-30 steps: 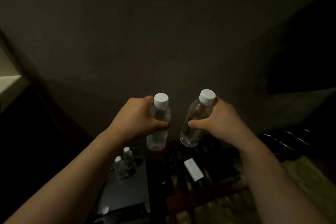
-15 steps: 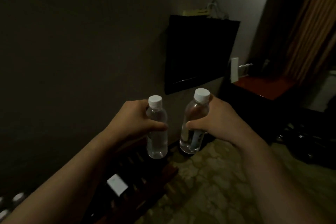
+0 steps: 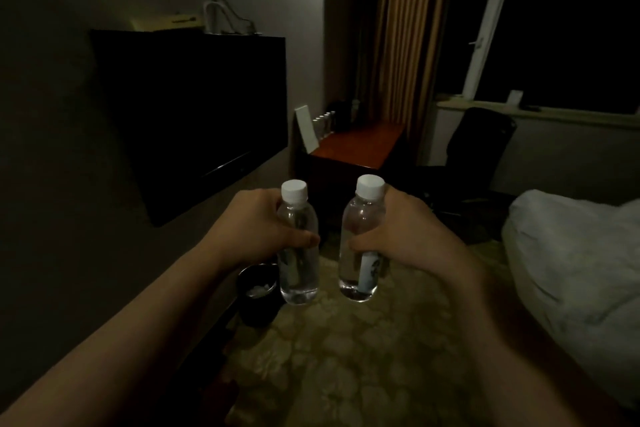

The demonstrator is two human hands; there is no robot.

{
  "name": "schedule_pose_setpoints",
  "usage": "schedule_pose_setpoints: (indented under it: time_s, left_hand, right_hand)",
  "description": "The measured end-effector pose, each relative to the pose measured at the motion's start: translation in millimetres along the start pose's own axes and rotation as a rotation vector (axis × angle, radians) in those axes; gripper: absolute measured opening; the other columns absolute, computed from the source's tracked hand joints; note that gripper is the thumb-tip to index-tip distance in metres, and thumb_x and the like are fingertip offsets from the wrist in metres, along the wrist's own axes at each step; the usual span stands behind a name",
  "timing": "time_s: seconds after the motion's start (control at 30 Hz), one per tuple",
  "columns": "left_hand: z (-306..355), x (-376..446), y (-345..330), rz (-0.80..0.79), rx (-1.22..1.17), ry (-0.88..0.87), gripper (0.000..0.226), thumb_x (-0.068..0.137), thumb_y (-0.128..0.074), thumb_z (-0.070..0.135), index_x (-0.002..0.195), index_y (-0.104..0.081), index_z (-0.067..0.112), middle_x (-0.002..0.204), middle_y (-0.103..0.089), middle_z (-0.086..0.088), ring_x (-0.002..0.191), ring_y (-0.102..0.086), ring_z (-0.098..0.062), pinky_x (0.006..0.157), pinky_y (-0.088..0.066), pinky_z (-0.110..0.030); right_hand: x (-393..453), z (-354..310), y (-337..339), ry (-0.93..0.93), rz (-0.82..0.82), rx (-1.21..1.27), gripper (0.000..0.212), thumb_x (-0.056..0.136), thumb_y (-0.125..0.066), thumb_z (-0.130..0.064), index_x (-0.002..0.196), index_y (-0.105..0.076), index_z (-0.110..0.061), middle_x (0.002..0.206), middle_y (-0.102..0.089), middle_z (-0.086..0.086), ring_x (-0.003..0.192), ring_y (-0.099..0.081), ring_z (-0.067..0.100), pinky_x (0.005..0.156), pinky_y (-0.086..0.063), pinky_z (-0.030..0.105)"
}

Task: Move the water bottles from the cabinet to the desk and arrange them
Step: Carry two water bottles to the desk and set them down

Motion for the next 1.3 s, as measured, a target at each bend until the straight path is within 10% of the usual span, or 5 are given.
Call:
schedule_pose_setpoints:
  time_s: [0.5, 1.3]
  left_hand:
    - [-2, 317, -88, -0.182, -0.104, -0.286, 0.031, 0.068, -0.084, 0.035, 0.093, -0.068, 0.029, 0.09, -0.07, 0.012, 0.082, -0.067, 0.002, 0.074, -0.056, -0.024]
    - [20, 718, -264, -0.17, -0.113, -0.239, 0.033, 0.068, -0.084, 0.035, 0.096, -0.068, 0.029, 0.092, -0.07, 0.012, 0.085, -0.066, -0.001, 0.072, -0.054, -0.022]
  right_hand:
    - [229, 119, 63, -0.124, 0.161, 0.014, 0.052, 0.071, -0.086, -0.02, 0.105, -0.05, -0.035, 0.097, -0.058, -0.015, 0.089, -0.058, 0.002, 0.07, -0.044, 0.017]
    - [576, 359, 200, -0.138, 0.138, 0.075, 0.055, 0.069, -0.087, -0.016, 0.109, -0.052, -0.032, 0.099, -0.06, -0.012, 0.089, -0.058, 0.003, 0.067, -0.043, 0.017]
Point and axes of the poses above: each hand's wrist, its own x-axis towards the middle knuckle, its own y-axis out of the back of the hand, z = x × y, the point moved 10 cm from there along x, towards the middle knuckle
